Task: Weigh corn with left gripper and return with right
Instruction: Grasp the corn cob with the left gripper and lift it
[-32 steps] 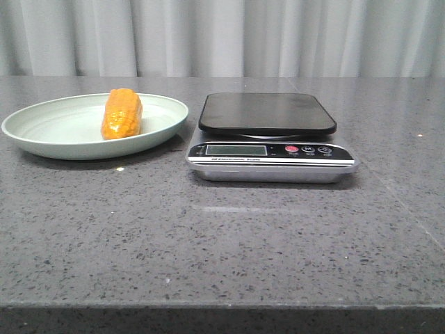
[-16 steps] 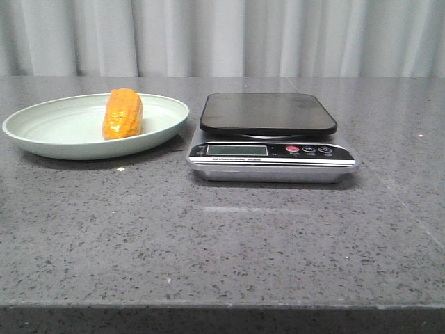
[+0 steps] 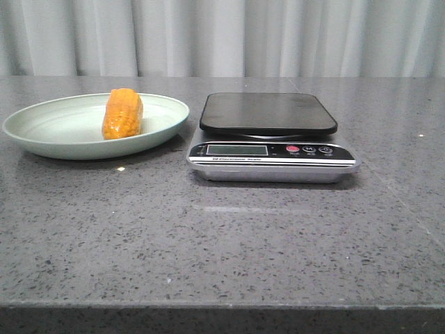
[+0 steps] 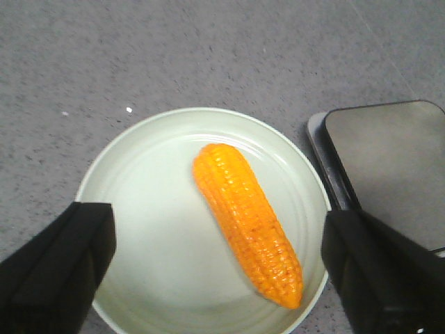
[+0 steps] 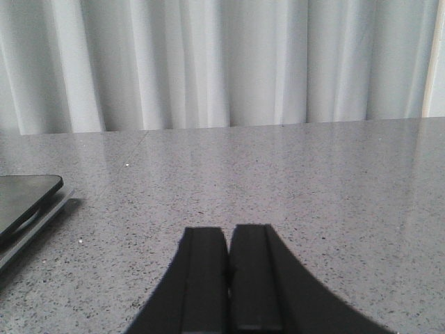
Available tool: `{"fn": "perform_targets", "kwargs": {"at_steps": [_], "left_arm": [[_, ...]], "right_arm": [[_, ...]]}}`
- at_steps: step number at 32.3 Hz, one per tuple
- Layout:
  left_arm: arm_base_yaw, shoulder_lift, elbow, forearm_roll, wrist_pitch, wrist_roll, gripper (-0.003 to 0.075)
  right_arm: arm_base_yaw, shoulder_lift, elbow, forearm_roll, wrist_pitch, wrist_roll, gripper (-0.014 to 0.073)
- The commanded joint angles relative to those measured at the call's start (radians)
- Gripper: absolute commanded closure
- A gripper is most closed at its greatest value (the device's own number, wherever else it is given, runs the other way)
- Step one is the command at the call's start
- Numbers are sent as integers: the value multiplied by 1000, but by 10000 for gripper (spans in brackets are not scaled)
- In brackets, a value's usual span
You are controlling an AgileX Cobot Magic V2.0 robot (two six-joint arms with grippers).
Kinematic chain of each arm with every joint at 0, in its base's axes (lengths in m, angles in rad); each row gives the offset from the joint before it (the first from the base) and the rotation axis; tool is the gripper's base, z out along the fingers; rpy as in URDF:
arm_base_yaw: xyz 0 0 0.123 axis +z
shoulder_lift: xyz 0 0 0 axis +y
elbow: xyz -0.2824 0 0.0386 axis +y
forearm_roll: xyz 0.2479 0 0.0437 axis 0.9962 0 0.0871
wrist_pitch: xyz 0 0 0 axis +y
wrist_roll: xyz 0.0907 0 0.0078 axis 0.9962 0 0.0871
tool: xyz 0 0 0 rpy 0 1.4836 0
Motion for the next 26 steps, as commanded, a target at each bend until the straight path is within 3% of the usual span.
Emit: {"fn": "perform_targets", "kwargs": {"at_steps": [1, 14, 26], "left_arm": [[-43, 90, -136, 67, 67, -94, 69], [-188, 411, -466, 295, 459, -382, 69], [-167, 521, -514, 259, 487, -429, 70]], "right_arm": [[-2, -17, -7, -7, -80, -9, 456], [-2, -17, -7, -7, -80, -9, 456], [-2, -17, -7, -7, -80, -9, 456]]}}
